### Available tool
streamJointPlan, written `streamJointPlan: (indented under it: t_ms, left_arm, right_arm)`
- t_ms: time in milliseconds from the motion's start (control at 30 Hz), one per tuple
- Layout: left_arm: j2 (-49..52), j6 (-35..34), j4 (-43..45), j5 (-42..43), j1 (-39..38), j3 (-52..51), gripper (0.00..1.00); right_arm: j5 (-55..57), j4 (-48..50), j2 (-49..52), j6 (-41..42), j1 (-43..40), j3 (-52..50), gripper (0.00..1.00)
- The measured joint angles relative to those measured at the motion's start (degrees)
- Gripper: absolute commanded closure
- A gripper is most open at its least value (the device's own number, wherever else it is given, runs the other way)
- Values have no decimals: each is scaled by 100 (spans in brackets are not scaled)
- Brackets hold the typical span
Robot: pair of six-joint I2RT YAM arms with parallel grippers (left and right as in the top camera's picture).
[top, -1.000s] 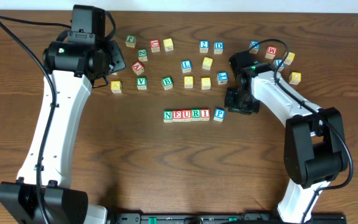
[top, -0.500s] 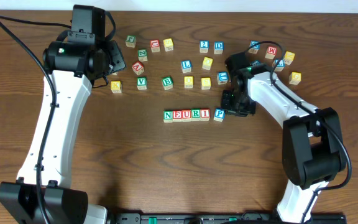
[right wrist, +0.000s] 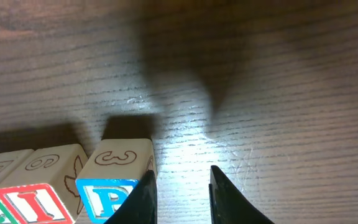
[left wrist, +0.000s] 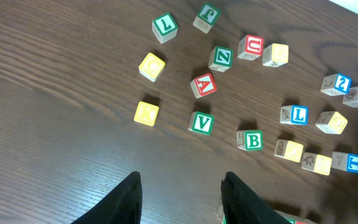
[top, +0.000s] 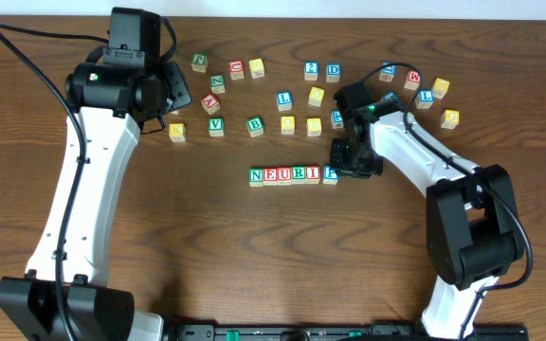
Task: Spell out NEURIPS
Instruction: 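Push the P block toward the I with the right gripper, then raise the right gripper and move it up toward the far blocks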
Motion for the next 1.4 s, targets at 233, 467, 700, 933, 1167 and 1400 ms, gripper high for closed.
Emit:
streamJointPlan:
  t_ms: [233, 467, 700, 933, 1167, 1400]
  left_arm:
    - [0, 0, 0, 0, 0, 0, 59]
    - [0, 0, 0, 0, 0, 0, 59]
    - [0, 0, 0, 0, 0, 0, 59]
    - [0, 0, 0, 0, 0, 0, 59]
    - [0, 0, 0, 0, 0, 0, 59]
    - [0, 0, 0, 0, 0, 0, 59]
  right_arm:
    - [-2, 96, 0, 0, 0, 0, 77]
    - [0, 142, 0, 0, 63, 0, 77]
    - [2, 208, 0, 0, 160, 0, 77]
    - [0, 249, 0, 0, 160, 0, 77]
    - [83, 229, 0, -13, 160, 15, 70]
    - [146, -55, 0, -164, 109, 424, 69]
